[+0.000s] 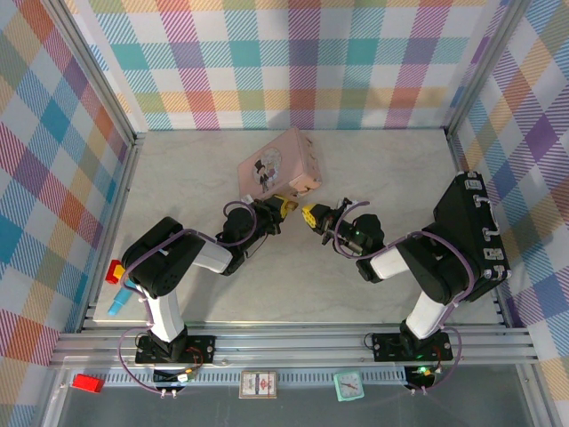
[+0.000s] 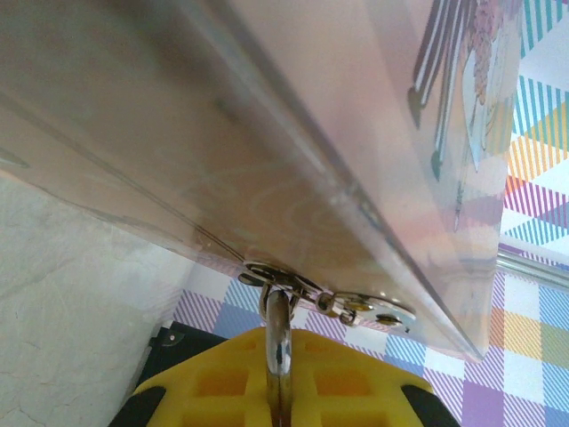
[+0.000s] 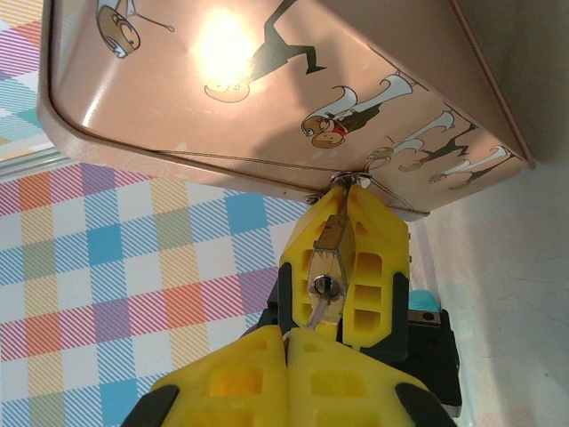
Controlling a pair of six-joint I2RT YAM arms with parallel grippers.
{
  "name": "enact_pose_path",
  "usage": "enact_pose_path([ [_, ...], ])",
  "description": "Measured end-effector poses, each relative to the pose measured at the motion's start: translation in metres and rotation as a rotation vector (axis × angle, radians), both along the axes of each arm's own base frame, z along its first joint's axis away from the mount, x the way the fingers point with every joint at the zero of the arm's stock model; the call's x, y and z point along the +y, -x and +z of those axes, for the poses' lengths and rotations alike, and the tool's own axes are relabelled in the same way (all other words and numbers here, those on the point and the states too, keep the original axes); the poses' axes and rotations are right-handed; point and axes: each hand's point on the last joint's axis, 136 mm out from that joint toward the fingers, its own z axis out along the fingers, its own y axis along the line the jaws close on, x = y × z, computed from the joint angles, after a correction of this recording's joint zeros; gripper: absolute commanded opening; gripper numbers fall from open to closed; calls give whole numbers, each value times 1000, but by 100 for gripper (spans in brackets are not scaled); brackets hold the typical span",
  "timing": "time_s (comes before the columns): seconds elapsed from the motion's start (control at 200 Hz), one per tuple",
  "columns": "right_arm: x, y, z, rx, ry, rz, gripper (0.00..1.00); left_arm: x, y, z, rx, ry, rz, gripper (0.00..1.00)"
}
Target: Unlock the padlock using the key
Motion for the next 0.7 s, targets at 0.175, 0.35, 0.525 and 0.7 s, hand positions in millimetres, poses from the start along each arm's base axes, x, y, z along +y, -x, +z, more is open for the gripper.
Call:
enact_pose_path([
  [0.175, -1, -1, 0, 2, -2, -8, 0, 0, 0, 0, 0, 0, 4, 0],
  [0.35, -1, -2, -2, 8, -2, -11, 0, 1, -1, 0, -1, -1, 9, 0],
  [0.525, -1, -3, -3, 11, -1, -18, 0, 1, -1, 0, -1, -2, 12, 0],
  [0.7, -1, -4, -2, 8, -3, -18, 0, 1, -1, 0, -1, -2, 16, 0],
])
